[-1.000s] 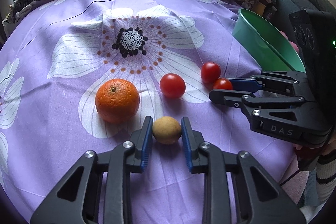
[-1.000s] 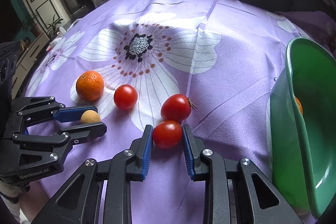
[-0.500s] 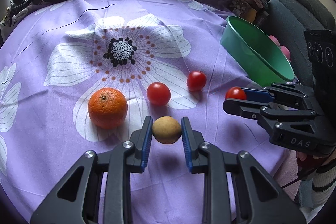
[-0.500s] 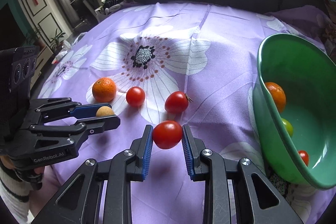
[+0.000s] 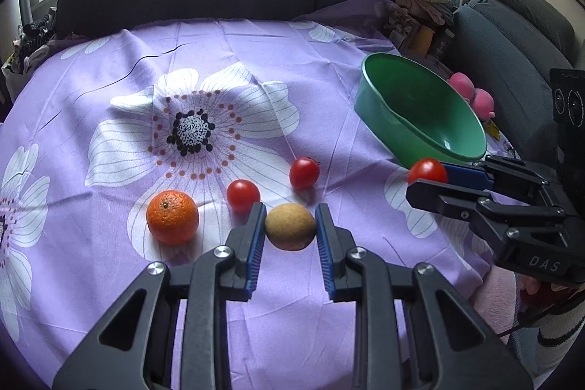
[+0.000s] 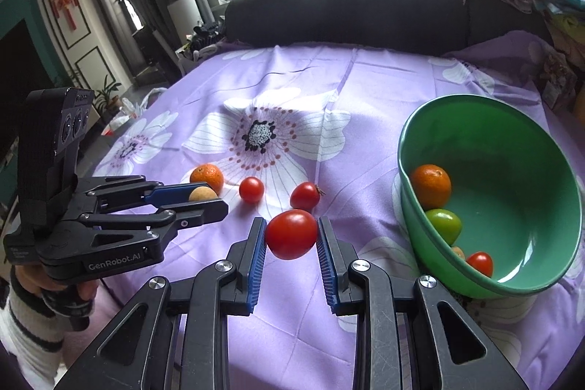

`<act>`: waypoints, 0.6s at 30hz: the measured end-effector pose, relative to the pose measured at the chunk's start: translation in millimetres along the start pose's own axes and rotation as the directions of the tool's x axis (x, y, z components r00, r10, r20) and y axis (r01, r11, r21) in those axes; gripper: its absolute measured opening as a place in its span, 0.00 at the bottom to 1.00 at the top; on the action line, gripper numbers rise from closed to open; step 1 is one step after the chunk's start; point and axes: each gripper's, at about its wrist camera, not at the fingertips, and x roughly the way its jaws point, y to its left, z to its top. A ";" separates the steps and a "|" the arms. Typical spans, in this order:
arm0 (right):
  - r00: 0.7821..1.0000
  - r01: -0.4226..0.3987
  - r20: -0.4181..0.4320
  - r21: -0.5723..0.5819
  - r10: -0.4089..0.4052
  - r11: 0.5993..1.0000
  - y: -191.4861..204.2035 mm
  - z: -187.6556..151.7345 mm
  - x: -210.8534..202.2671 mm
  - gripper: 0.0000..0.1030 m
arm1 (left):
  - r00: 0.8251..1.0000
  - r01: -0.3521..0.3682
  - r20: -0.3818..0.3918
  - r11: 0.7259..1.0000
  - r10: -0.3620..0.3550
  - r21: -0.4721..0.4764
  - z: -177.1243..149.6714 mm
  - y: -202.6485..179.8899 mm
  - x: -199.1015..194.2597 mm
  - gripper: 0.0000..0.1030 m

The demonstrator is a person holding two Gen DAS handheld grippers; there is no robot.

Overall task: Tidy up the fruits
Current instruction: 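Carry both fruits to the green bowl and open both grippers inside it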

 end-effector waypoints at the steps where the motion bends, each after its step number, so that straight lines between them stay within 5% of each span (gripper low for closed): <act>1: 1.000 -0.001 0.007 0.005 0.001 1.000 -1.9 -0.3 -3.0 0.28 | 1.000 -0.003 0.002 1.000 0.003 0.008 2.0 -3.0 -0.5 0.26; 18: 0.991 0.060 0.115 0.110 -0.072 0.992 -53.7 -7.1 -48.0 0.28 | 0.998 0.048 0.027 0.992 -0.051 0.118 42.8 -69.2 15.3 0.26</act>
